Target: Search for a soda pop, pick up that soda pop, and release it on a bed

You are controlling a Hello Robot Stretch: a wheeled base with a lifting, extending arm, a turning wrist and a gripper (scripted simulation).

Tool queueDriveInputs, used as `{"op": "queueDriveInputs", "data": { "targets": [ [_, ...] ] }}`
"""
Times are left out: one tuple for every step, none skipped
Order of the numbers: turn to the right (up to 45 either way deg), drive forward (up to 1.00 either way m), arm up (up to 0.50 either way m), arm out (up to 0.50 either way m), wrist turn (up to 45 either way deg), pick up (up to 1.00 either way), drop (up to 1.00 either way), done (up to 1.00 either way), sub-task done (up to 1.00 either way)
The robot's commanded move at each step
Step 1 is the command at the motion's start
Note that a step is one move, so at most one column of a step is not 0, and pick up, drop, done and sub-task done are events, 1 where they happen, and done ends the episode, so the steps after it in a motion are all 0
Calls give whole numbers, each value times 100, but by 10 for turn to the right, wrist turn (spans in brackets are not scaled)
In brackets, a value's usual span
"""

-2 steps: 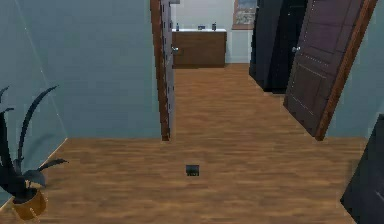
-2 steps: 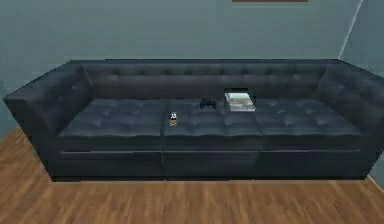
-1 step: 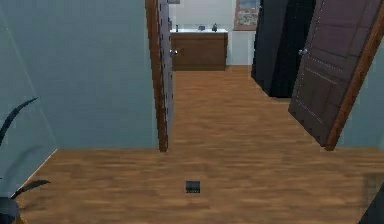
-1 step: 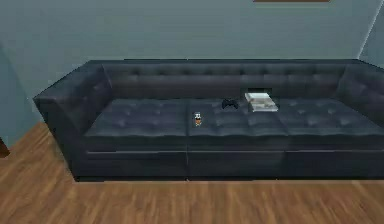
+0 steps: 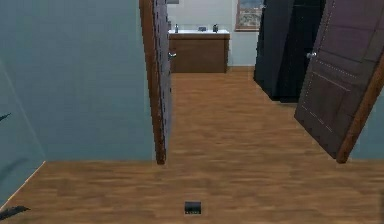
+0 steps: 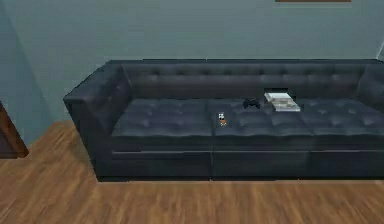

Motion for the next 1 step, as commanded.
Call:
{"op": "queueDriveInputs", "data": {
  "targets": [
    [270,0,0,0,0,0,0,0,0]
  ]
}}
